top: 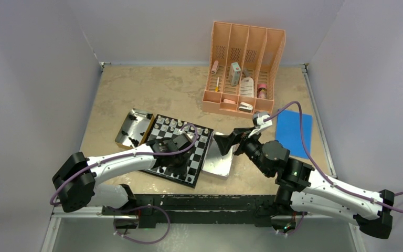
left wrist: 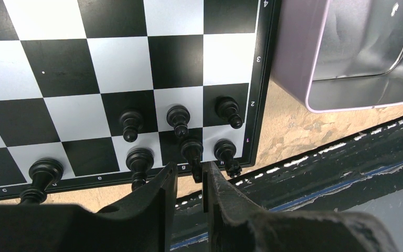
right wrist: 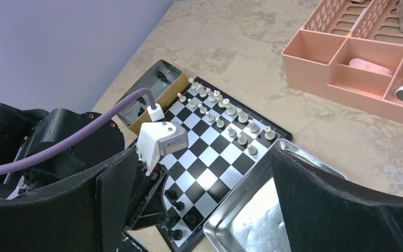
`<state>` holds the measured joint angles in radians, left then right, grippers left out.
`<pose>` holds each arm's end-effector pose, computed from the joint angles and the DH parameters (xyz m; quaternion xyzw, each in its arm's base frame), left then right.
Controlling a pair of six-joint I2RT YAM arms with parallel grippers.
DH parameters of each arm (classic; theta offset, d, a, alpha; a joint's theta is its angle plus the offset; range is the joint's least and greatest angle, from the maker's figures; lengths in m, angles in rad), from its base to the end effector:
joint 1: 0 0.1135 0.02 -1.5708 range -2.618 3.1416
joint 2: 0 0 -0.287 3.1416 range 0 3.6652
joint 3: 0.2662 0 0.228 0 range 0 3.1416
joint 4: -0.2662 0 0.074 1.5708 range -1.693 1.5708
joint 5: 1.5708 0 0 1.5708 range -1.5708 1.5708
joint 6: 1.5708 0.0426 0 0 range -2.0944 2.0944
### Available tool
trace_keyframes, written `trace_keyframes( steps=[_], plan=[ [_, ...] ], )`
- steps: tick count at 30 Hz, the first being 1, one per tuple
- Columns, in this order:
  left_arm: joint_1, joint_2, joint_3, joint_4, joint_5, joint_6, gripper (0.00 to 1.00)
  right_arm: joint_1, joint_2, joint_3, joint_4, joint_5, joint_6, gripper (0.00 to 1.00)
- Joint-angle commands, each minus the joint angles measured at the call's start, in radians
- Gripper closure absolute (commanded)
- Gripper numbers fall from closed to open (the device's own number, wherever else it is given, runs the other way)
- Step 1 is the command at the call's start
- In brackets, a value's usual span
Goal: Set up the chess pieces on the board
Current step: Place the chess piece on the chessboard.
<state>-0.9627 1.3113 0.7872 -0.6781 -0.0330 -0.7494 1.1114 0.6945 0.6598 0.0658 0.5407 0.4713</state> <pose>0.1205 -0.1706 0.2240 0.1016 0.9777 -0.1278 0.1323 0.0781 0.1085 0.3529 -0.0290 0.6970 0.3615 0.6186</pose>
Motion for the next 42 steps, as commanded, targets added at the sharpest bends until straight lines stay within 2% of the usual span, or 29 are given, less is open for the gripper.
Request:
trace_keyframes(
  steps=[1,34,42],
  plan=[
    [-0.002,-0.018,-0.006,-0.002,-0.018,-0.019,0.77,-0.001,0.000,0.013,0.058,0.026,0.005,0.01],
    [-0.016,-0.006,0.006,-0.016,-0.031,-0.031,0.79,-0.001,0.003,0.000,0.070,0.016,0.015,0.01],
    [-0.015,-0.020,0.032,0.009,-0.049,-0.030,0.71,-0.002,0.000,-0.001,0.070,0.016,0.014,0.01]
  ],
)
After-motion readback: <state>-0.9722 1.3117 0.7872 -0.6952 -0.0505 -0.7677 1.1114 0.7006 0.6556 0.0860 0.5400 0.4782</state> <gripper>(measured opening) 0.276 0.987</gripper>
